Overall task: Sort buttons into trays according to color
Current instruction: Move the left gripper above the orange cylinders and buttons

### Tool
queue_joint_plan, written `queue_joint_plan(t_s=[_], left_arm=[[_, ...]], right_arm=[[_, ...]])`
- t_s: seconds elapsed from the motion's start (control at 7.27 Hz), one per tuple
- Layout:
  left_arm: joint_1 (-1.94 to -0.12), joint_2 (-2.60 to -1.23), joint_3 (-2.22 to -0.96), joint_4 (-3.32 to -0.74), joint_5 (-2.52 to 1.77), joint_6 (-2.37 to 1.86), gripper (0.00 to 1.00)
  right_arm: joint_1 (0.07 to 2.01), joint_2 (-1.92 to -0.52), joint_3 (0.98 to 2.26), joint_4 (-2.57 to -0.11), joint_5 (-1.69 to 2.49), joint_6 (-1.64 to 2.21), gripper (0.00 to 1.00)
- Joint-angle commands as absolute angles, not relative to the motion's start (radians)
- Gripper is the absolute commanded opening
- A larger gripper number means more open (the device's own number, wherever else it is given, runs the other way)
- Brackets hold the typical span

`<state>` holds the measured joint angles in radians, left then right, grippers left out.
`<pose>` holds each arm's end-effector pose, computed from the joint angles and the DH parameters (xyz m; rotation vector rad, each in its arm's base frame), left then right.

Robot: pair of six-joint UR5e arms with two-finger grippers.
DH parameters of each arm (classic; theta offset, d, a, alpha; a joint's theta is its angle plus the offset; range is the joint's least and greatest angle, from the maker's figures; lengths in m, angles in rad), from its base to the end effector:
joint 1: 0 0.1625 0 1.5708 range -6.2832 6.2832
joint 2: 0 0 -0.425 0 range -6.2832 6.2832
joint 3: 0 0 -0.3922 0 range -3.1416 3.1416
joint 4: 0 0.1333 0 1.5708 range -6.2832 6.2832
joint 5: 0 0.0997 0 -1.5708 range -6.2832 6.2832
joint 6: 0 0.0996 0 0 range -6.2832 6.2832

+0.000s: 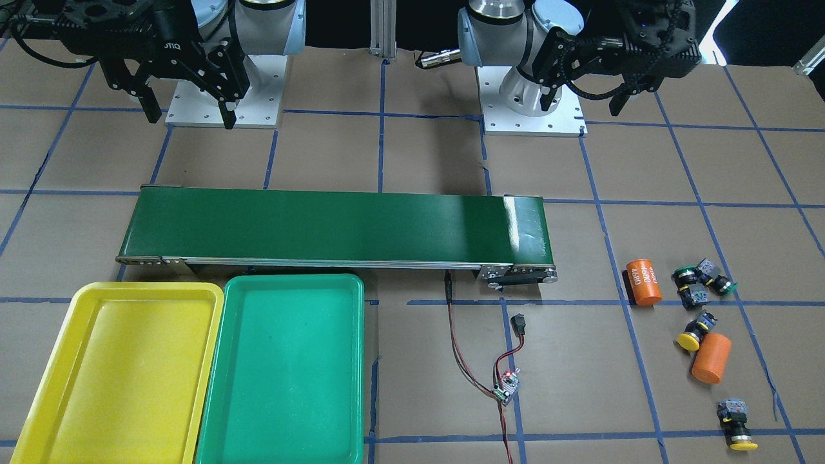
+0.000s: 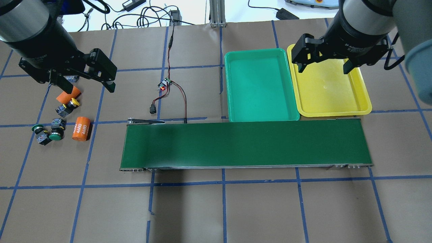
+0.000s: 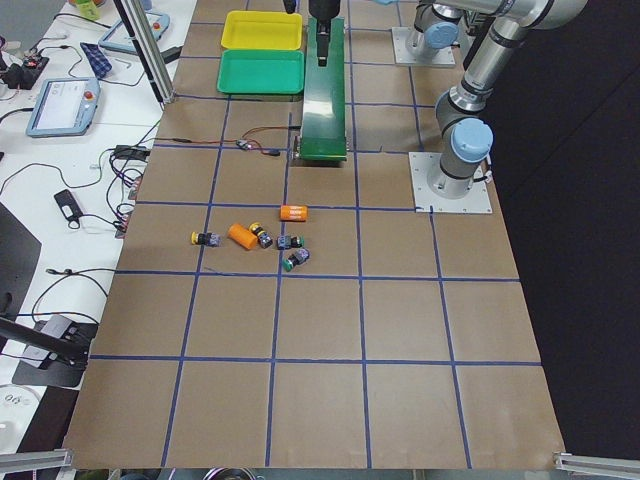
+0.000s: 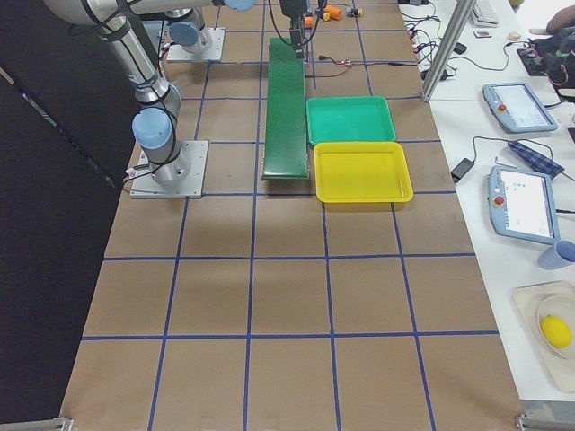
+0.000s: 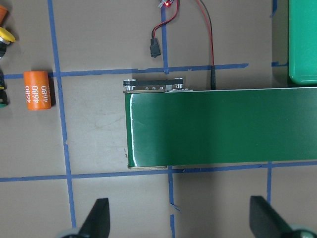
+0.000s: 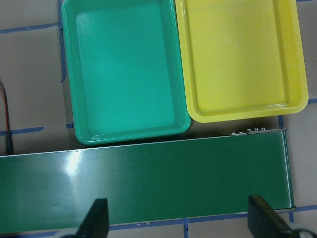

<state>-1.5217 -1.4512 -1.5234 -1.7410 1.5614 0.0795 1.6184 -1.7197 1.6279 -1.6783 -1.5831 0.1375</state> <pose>-0.1127 -0.4415 0.5497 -0.0476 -3.1316 -0.0041 0.1531 -0.4382 0.5409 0.1421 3.1166 -0.3124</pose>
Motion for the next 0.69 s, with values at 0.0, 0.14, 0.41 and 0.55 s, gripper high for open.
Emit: queue_joint_plan(t_s=[0.0,0.14,0.41,0.55], left_arm=[[-1.522,-1.457,-1.554,-1.743,1.563,0.065,1.00],[-1.517,-1.476,-1.569,-1.705,1.569,0.084,1.00],[-1.417,-1.586,-1.649,-1.515,1.566,0.180,1.00],[-1.354,-1.630,-1.707,-1.396,1.575,0.284,1.00]], right_arm=[[1.618,-1.720,1.628,-1.680,-1.583,0.137,1.00],[1.618,-1.720,1.629,-1.678,-1.583,0.137,1.00],[1.618,-1.720,1.629,-1.678,-1.583,0.137,1.00],[1.618,-1.720,1.629,-1.678,-1.583,0.137,1.00]])
